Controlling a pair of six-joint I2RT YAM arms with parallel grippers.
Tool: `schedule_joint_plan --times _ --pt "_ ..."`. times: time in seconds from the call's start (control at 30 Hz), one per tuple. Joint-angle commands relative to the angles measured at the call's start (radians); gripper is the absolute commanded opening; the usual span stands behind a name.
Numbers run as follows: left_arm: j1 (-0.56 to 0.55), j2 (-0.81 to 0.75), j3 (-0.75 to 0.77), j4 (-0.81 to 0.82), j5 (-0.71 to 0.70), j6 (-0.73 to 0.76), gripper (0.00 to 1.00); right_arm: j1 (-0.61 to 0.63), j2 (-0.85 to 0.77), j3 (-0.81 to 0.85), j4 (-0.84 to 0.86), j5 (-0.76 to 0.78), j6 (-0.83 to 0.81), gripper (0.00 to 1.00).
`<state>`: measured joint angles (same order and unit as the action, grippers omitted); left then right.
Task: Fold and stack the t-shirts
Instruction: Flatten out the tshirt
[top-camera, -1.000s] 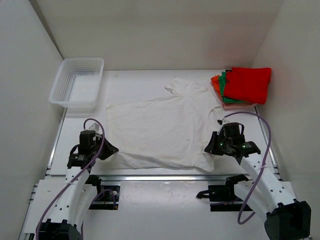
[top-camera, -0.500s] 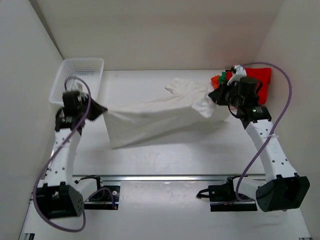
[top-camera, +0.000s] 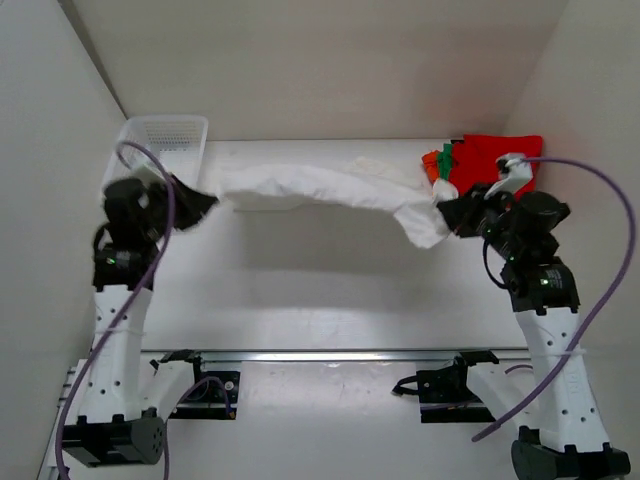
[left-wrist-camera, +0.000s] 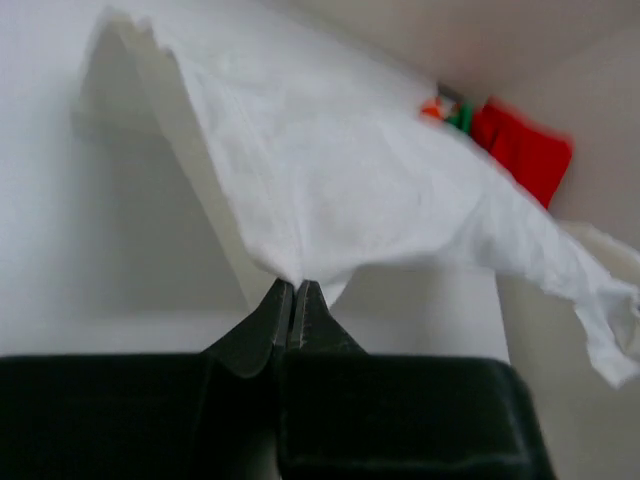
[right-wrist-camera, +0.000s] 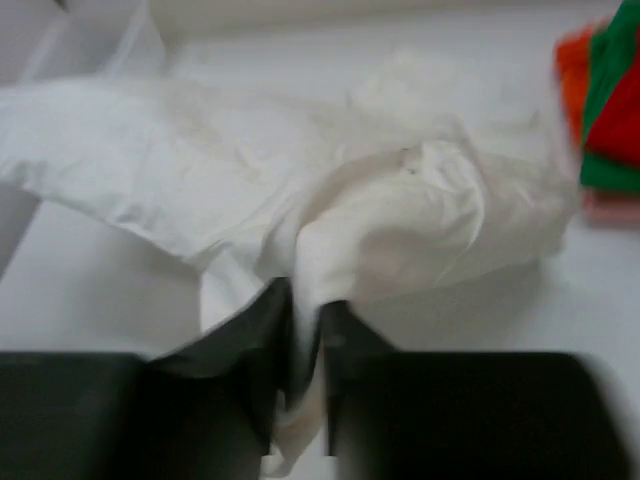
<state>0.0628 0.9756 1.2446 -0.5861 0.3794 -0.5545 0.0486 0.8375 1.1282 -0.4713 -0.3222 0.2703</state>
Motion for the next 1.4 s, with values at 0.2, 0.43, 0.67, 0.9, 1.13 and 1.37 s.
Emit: schedule_joint_plan --times 0.2,0.43,0.67,0.9,1.13,1.37 --pt "-0.07 -0.218 -0.691 0.0 -0.022 -0.01 0.0 0.11 -0.133 -0.412 -0.328 0.133 0.069 0.88" --pt "-0.077 -0.179 -0.656 0.011 -0.031 -0.007 0.0 0.109 -0.078 -0.439 -0.273 0.127 0.062 0.74" --pt "-0.089 -0.186 -0.698 0.041 -0.019 -0.025 0.0 0.175 -0.028 -0.528 -0.271 0.157 0.121 0.66" --pt "-0.083 -0.163 -0.695 0.078 -0.013 -0.036 0.0 0.197 0.139 -0.605 -0.139 0.138 0.15 0.62" --pt "-0.063 -0.052 -0.599 0.127 -0.023 -0.019 0.0 0.258 0.55 -0.457 0.087 0.166 0.124 0.63" --pt "-0.012 0.046 -0.524 0.183 -0.023 -0.027 0.0 0.241 0.9 0.04 0.087 0.225 -0.042 0.69"
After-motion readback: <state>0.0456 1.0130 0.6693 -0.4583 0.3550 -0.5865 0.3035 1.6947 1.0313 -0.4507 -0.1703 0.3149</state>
